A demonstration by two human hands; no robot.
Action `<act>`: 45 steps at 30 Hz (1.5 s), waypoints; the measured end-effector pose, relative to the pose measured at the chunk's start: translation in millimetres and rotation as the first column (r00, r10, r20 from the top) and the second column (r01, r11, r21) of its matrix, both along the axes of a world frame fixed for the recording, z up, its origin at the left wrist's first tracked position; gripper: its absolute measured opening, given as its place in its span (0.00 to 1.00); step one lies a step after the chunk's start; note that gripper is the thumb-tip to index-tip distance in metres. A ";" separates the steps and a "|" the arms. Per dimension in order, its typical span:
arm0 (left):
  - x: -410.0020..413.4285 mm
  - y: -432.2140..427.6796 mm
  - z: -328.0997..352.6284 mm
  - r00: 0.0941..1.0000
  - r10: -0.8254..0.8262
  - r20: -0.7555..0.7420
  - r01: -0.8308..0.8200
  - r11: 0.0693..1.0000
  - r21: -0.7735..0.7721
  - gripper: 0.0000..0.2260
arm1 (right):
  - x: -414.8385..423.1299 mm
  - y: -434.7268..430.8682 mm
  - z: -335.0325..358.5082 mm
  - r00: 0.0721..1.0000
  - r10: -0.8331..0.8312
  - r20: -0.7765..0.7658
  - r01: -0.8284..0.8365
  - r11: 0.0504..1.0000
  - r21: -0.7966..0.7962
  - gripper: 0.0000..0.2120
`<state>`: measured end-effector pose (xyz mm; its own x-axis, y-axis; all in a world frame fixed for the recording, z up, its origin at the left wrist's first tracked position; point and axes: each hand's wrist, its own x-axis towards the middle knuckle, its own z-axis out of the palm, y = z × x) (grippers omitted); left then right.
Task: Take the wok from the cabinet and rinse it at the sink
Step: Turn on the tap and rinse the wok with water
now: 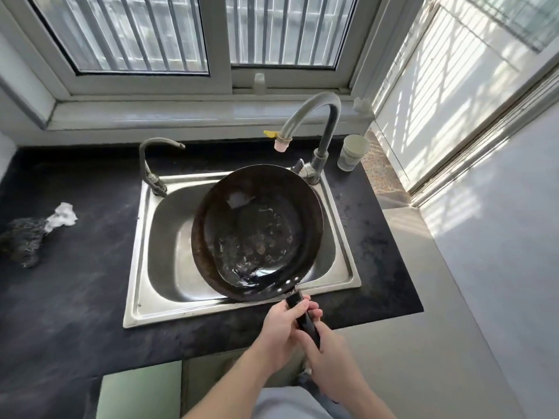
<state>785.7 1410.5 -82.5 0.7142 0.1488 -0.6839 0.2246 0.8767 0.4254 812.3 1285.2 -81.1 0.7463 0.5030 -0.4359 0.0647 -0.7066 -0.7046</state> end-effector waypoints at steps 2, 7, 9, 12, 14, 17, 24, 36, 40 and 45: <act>4.5 -3.2 0.1 1.000 -0.020 0.007 0.020 1.000 -0.007 0.05 | 3.3 -3.3 1.7 1.000 0.003 0.018 -0.003 1.000 -0.008 0.16; 8.3 -4.3 2.6 0.999 -0.035 -0.001 0.035 0.999 -0.018 0.05 | 4.5 -4.0 -0.1 0.999 -0.032 0.004 0.032 0.999 -0.011 0.15; 6.4 -1.8 2.8 1.000 -0.024 -0.009 0.024 1.000 -0.018 0.05 | 2.6 -0.9 -0.1 0.999 -0.032 0.005 0.032 0.999 -0.029 0.16; 0.7 3.4 1.7 1.000 -0.018 -0.020 0.018 1.000 -0.002 0.04 | -1.0 6.4 2.0 1.000 -0.024 -0.019 0.024 0.999 -0.041 0.15; -4.3 5.7 -1.0 0.999 -0.021 -0.026 0.022 1.000 0.006 0.04 | -3.6 9.2 3.7 1.000 -0.005 -0.015 0.004 0.997 -0.072 0.13; -7.6 7.4 -5.6 0.999 -0.036 -0.031 0.036 0.999 0.022 0.05 | -5.1 9.3 4.8 0.999 -0.006 -0.034 0.004 0.998 -0.069 0.07; -2.7 4.5 -3.4 0.998 -0.059 -0.026 0.060 0.998 0.027 0.06 | -3.5 9.3 11.8 0.991 -0.056 -0.122 0.057 0.998 0.005 0.07; -13.9 10.7 1.7 0.998 -0.055 -0.043 0.059 0.995 0.075 0.07 | -12.7 16.1 13.7 0.990 -0.027 -0.139 0.029 1.000 0.010 0.09; -24.0 16.6 5.1 0.995 -0.031 -0.092 0.044 0.989 0.140 0.08 | -20.7 25.1 13.3 0.973 -0.036 -0.229 0.038 0.999 0.003 0.15; -35.5 19.7 8.8 0.986 0.033 -0.165 0.006 0.973 0.232 0.09 | -26.5 36.7 12.0 0.910 -0.082 -0.406 0.122 0.990 0.073 0.17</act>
